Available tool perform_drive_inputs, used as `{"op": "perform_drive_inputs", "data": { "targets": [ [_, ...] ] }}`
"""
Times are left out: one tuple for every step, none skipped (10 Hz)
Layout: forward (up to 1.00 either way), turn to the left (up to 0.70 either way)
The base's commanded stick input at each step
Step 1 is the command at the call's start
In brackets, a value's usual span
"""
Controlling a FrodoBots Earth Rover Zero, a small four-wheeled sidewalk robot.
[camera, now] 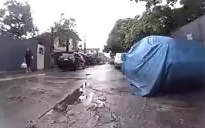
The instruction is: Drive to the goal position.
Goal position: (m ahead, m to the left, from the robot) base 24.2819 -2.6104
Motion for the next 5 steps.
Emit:
{"op": "perform_drive_inputs", "data": {
  "targets": [
    [1.0, 0.0],
    [1.0, 0.0],
    [1.0, 0.0],
    [1.0, 0.0],
    [1.0, 0.0]
  ]
}}
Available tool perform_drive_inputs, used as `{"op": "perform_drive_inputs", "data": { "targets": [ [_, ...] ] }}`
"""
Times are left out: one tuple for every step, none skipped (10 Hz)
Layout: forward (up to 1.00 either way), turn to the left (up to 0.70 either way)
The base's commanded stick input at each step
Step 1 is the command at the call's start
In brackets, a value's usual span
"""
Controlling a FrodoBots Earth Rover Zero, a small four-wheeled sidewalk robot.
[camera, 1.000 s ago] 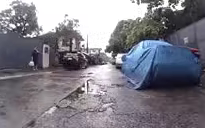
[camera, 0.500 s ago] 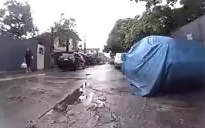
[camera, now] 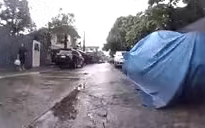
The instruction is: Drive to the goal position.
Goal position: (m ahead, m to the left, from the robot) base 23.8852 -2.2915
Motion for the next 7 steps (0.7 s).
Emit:
{"op": "perform_drive_inputs", "data": {
  "targets": [
    [1.0, 0.0],
    [1.0, 0.0],
    [1.0, 0.0],
    [1.0, 0.0],
    [1.0, 0.0],
    [1.0, 0.0],
    [1.0, 0.0]
  ]
}}
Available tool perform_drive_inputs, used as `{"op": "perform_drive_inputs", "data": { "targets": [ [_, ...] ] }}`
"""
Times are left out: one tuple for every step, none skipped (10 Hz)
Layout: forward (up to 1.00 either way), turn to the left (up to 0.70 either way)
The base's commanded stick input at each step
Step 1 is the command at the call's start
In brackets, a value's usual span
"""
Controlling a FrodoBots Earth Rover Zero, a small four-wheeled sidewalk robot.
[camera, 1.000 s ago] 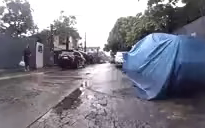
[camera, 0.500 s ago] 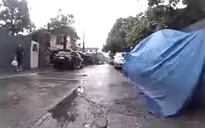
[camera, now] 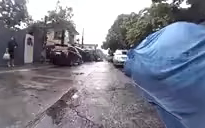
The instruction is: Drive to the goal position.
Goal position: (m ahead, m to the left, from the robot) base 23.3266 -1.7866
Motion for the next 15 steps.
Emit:
{"op": "perform_drive_inputs", "data": {
  "targets": [
    [1.0, 0.0],
    [1.0, 0.0],
    [1.0, 0.0],
    [1.0, 0.0],
    [1.0, 0.0],
    [1.0, 0.0],
    [1.0, 0.18],
    [1.0, 0.27],
    [1.0, 0.11],
    [1.0, 0.0],
    [1.0, 0.0],
    [1.0, 0.0],
    [1.0, 0.0],
    [1.0, 0.0],
    [1.0, 0.0]
  ]
}}
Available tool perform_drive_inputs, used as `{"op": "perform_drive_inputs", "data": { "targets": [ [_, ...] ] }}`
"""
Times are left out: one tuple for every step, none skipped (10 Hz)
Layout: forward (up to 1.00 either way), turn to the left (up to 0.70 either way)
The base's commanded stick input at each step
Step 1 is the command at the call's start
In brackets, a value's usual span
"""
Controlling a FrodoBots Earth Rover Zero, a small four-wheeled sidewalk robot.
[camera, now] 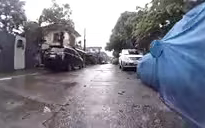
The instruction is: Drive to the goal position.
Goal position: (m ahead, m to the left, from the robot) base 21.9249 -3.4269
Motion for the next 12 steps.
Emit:
{"op": "perform_drive_inputs", "data": {
  "targets": [
    [1.0, 0.0],
    [1.0, 0.0],
    [1.0, 0.0],
    [1.0, 0.0],
    [1.0, 0.0],
    [1.0, -0.05],
    [1.0, -0.27],
    [1.0, -0.22],
    [1.0, 0.0],
    [1.0, 0.0],
    [1.0, 0.0],
    [1.0, 0.0]
  ]
}}
